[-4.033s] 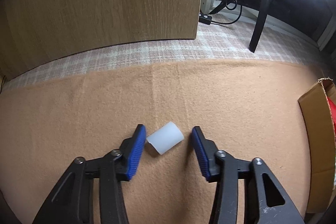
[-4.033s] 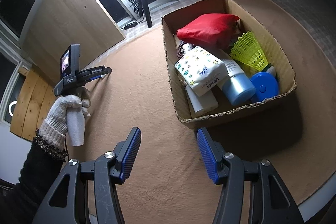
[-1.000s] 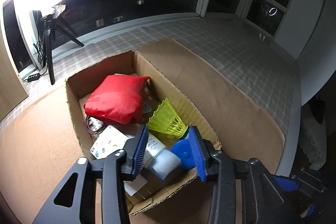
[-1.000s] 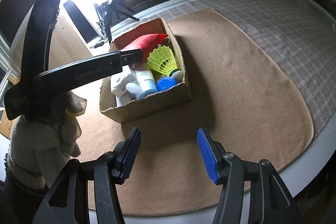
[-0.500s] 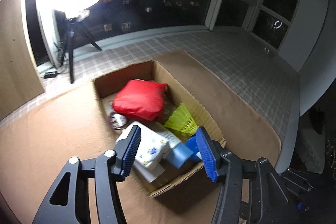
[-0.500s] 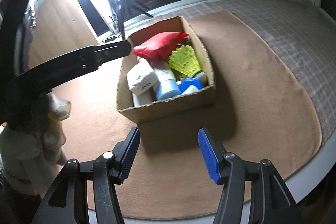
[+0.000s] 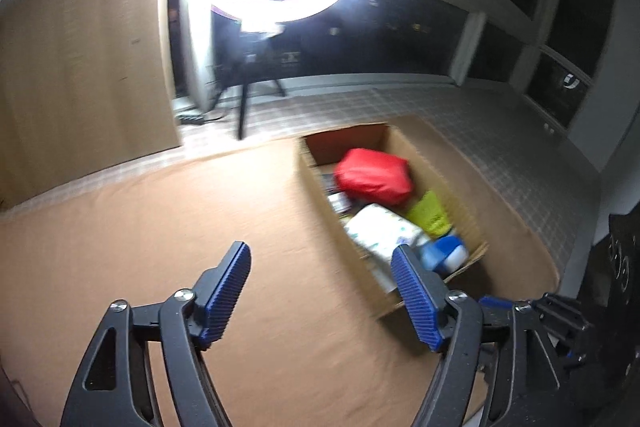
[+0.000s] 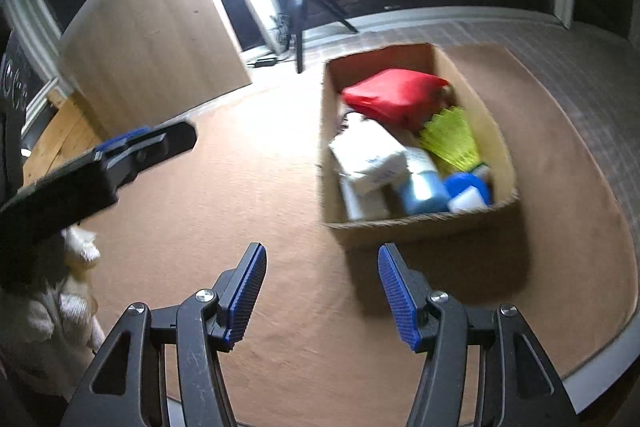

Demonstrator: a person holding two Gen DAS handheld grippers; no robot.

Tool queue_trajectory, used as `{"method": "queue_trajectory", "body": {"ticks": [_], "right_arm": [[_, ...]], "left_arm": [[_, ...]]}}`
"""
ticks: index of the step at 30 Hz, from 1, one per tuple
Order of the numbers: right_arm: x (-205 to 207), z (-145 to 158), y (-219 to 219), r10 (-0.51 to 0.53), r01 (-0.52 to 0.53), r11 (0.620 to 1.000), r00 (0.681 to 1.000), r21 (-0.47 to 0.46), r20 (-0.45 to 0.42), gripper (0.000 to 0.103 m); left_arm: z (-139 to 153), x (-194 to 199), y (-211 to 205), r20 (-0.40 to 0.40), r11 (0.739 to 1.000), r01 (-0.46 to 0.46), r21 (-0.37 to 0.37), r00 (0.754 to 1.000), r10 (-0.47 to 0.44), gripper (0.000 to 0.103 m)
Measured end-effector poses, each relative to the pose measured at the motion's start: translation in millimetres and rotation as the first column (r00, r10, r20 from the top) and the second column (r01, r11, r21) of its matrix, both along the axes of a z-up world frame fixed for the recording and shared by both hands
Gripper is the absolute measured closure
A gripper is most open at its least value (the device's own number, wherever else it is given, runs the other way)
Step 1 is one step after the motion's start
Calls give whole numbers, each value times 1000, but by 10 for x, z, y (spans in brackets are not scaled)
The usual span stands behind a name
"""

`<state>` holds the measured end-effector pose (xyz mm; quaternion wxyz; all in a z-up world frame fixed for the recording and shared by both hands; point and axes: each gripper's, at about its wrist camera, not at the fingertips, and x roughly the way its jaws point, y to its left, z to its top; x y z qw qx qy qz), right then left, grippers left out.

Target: Organize objects

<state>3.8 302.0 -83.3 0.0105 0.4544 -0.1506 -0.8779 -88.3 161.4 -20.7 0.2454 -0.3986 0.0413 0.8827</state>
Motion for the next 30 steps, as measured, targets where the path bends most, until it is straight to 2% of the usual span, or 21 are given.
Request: {"method": "queue_trajectory", "body": {"ticks": [10,18,25,30], "right_arm": [[-251,135,-641,82,-80,996,995,50,-49,36],[-357,236,-1071,118,-103,982,989,155,-90,31],[-401,260,-1278,127,-106,976,987,192,-100,31],[-429,259,-1401,119,-96,970,988,224,-95,31]], "left_arm": [[7,135,-935,17,985,-170,-24,985,171,22],[-76,238,-1561,40,957,-288,-46,956,290,20],[-132,305,-1889,48,934,-353,-61,933,356,19],[-145,305,-2005,46,925,-372,-71,926,376,16]]}}
